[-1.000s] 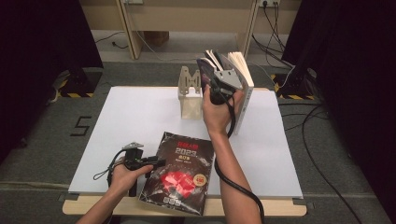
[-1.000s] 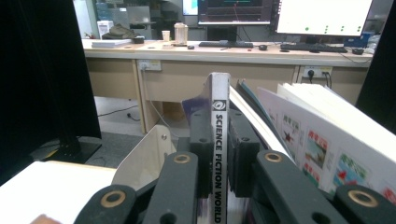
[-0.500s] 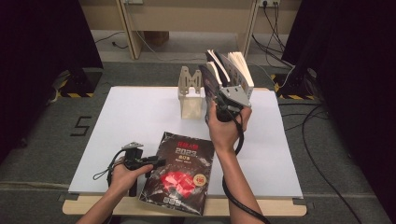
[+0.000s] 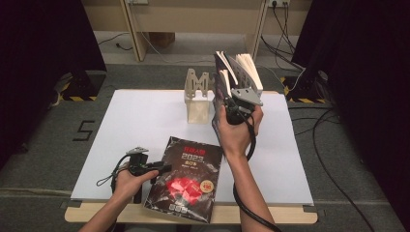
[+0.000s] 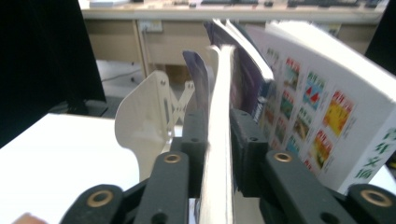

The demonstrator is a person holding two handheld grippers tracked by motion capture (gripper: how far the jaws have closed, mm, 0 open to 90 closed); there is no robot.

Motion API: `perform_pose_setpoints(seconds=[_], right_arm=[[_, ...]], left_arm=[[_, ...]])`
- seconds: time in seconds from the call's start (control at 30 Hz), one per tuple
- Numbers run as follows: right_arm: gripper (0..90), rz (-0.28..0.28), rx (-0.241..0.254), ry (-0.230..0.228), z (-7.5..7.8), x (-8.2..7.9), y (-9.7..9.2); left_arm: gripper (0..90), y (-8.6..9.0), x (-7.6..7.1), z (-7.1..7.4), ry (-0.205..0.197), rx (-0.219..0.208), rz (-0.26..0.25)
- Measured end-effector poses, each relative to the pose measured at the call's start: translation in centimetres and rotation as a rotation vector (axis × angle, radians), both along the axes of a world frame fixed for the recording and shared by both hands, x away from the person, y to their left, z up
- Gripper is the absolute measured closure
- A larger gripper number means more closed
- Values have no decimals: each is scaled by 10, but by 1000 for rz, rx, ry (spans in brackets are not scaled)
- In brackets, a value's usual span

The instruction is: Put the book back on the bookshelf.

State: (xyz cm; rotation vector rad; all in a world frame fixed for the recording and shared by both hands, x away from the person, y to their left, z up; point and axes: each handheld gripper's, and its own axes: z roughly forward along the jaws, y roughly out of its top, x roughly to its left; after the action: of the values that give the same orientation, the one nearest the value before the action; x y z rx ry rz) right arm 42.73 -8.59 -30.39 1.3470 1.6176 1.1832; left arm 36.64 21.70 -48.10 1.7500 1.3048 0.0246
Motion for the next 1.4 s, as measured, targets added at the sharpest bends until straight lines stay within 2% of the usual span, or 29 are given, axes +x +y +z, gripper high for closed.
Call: perform_pose_setpoints(seconds=[0.1,0.2,0.3,0.43,0.63,0.8,1.13,1.4], right_arm=[[771,6,-5,74,0,5,0],[819,-1,-25,94,0,8,-1],[826,10,-25,118,3,10,-2],[829,25,-37,122,6,11,-3],[830,38,-47,95,9,16,3],[830,24,-49,40,12,21,9],[830,-12,-43,15,12,45,15],[830,-35,-61,4,4,60,21]], left_arm=[[494,0,0,0,0,1,-1],[494,0,0,0,-1,-2,0],[494,0,0,-1,0,-1,1],[494,0,0,0,0,0,0],[494,0,1,-1,3,3,-1],[494,1,1,0,0,-4,0],[494,2,2,-1,1,-4,2],[494,3,2,-1,-2,-6,-1]])
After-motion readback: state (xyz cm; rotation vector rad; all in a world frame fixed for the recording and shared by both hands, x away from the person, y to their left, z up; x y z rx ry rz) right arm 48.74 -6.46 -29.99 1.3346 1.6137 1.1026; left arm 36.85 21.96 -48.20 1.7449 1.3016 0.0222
